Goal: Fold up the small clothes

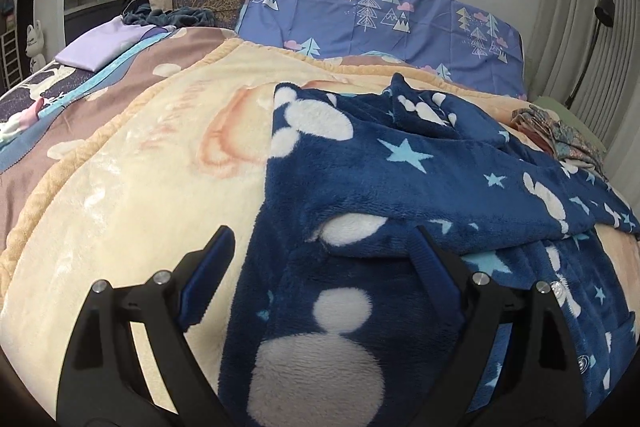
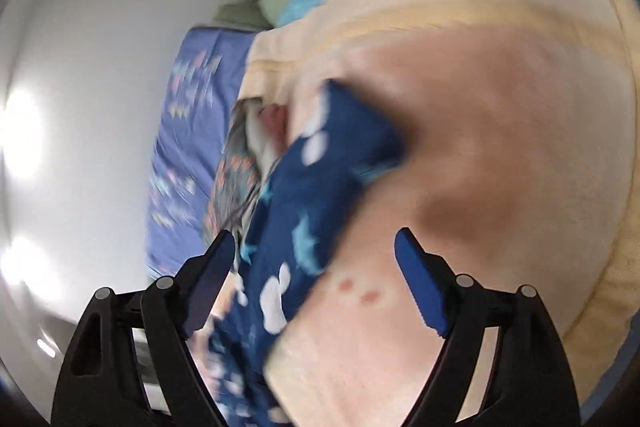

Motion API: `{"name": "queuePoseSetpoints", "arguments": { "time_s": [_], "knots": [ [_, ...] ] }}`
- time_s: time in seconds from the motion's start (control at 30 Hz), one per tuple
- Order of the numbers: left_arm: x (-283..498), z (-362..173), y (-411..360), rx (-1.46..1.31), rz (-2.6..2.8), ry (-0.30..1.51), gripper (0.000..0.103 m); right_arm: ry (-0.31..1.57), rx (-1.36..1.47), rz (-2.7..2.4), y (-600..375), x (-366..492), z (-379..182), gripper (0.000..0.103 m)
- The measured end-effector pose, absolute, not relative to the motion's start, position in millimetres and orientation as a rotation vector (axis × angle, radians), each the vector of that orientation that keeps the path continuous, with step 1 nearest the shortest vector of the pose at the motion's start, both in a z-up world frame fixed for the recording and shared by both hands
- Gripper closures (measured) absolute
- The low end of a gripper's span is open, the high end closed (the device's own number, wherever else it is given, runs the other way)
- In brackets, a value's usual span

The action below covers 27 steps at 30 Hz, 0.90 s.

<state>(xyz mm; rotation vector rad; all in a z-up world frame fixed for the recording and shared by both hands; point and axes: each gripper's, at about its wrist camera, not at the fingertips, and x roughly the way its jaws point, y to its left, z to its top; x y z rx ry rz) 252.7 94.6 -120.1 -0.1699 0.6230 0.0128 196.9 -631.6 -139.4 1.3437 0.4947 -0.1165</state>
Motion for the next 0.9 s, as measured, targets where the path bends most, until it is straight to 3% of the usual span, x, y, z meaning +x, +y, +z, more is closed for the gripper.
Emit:
{"name": "queuePoseSetpoints", "arguments": {
  "time_s": [0.23,0.37,0.43,0.5,0.7,0.9],
  "knots": [
    [252.8,-119.8,93.2,-0.157,0.016,0.619,0.013,0.393,1.428,-0.038,-635.6,220.4,-152.2,0.023],
    [253.3,-119.9,93.0,-0.151,0.018,0.621,0.013,0.353,1.469,-0.119,-649.2,228.0,-161.1,0.042],
    [253.5,-119.6,92.8,-0.149,0.019,0.622,0.013,0.367,1.445,-0.154,-652.8,232.6,-162.3,0.057],
    [253.5,-119.5,92.4,-0.148,0.02,0.62,0.013,0.384,1.388,-0.202,-655.1,234.3,-159.1,0.093],
    [248.1,-107.0,86.3,-0.126,-0.008,0.573,0.013,0.358,1.154,-0.236,-630.5,231.7,-119.8,0.094],
    [230.3,-47.3,52.6,-0.134,-0.178,0.422,0.013,0.293,0.865,-0.119,-565.6,243.2,-42.4,0.094]
  ]
}}
